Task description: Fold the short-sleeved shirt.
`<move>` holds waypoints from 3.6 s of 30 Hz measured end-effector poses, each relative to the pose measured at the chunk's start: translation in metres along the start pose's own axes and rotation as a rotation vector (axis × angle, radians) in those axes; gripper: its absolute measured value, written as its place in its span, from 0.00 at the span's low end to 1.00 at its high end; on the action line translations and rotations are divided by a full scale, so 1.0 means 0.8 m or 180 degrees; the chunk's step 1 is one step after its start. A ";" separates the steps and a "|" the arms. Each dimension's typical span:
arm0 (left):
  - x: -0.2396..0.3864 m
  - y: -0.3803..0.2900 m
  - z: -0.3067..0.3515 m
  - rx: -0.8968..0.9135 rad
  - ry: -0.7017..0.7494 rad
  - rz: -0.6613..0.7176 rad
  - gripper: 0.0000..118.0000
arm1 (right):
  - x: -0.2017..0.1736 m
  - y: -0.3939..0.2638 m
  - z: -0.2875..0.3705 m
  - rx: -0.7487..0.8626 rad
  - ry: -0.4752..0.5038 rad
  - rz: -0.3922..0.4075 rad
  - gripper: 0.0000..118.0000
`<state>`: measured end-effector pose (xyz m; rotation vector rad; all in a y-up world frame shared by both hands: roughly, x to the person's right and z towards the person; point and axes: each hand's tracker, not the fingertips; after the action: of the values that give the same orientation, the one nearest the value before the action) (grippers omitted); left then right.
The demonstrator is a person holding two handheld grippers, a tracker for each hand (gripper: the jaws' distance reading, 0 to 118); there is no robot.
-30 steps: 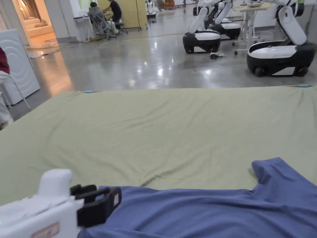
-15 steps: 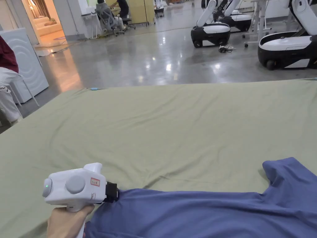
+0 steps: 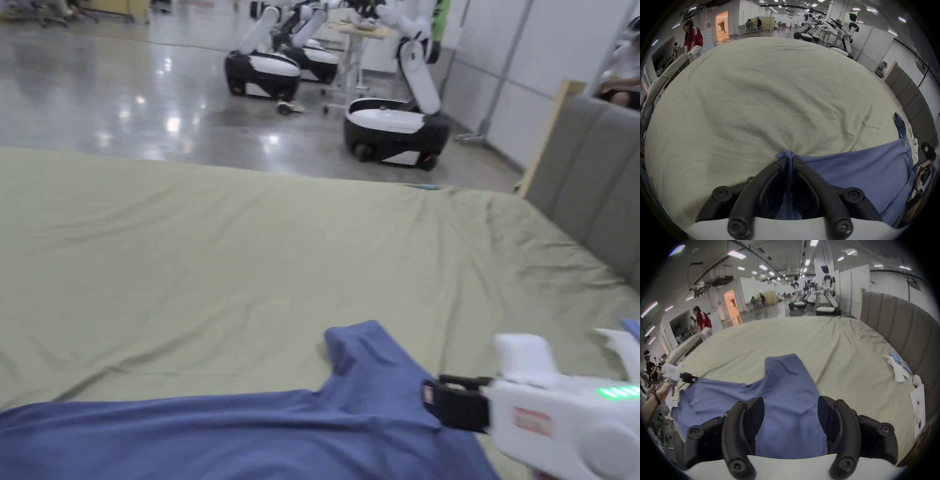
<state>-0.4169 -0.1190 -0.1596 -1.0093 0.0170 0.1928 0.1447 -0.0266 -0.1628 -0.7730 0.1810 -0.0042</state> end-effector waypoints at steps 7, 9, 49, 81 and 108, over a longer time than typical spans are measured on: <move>0.006 -0.006 0.006 0.0029 0.0002 -0.0042 0.06 | 0.077 0.005 -0.171 -0.1508 -0.0585 -0.0488 0.59; 0.007 -0.007 0.005 0.0054 0.0031 -0.0083 0.06 | 0.061 0.010 -0.155 -0.1238 -0.0536 -0.0340 0.50; -0.075 -0.281 0.246 0.1252 -0.0889 -0.0036 0.65 | -0.003 -0.249 0.189 -0.0035 -0.0045 -0.0495 0.53; 0.100 -0.328 0.430 0.2849 -0.0158 -0.0629 0.03 | -0.223 -0.207 0.337 0.1837 -0.0006 0.0444 0.00; -0.139 -0.271 0.130 0.0724 -0.2040 0.2060 0.64 | -0.179 -0.230 0.298 0.1218 0.0288 0.0062 0.00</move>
<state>-0.4974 -0.1605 0.0895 -0.6514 -0.2165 1.0756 0.0545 0.0170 0.1550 -0.3894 0.2646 -0.0539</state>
